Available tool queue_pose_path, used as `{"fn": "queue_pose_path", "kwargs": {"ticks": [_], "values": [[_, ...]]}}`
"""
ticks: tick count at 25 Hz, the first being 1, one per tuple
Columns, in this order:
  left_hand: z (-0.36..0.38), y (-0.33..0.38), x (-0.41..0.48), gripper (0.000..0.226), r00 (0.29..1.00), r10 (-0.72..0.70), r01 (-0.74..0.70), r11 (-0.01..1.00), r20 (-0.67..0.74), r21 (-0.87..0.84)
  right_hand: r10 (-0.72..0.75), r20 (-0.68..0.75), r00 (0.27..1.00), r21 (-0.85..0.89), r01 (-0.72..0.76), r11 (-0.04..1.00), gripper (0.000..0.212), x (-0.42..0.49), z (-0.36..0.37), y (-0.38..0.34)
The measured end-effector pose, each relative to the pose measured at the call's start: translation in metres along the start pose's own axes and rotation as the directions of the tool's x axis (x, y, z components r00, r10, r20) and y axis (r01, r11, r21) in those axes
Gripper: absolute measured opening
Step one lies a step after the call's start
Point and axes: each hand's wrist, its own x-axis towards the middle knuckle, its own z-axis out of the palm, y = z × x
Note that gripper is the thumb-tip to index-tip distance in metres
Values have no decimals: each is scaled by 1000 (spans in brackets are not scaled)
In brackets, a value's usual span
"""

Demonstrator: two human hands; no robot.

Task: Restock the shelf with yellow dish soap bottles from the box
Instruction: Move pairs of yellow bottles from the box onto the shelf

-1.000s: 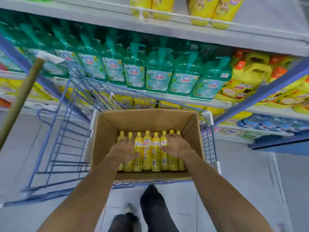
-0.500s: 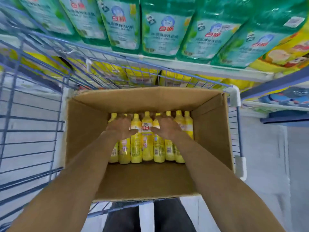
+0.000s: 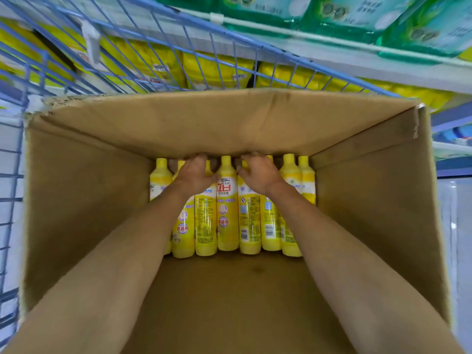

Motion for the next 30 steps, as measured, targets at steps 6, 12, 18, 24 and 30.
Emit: {"fn": "queue_pose_path", "kwargs": {"ticks": [6, 12, 18, 24, 30], "values": [[-5, -4, -23, 36, 984, -142, 85, 904, -107, -419, -13, 11, 1000, 130, 11, 991, 32, -17, -17, -3], [-7, 15, -38, 23, 997, -49, 3, 790, -58, -614, 65, -54, 996, 561, -23, 827, 36, -31, -2, -13], [-9, 3, -45, 15, 999, 30, -6, 788, 28, -616, 4, 63, 998, 646, -44, 762, 30, -40, 5, -5], [-52, 40, -109, 19, 984, 161, -178, 783, -82, -596, -62, -99, 993, 737, 115, 666, 8, -102, -52, -39], [-181, 146, -179, 9, 943, 283, -329, 733, -174, -595, -108, -291, 951, 736, 295, 609, 19, -171, -200, -104]]}}
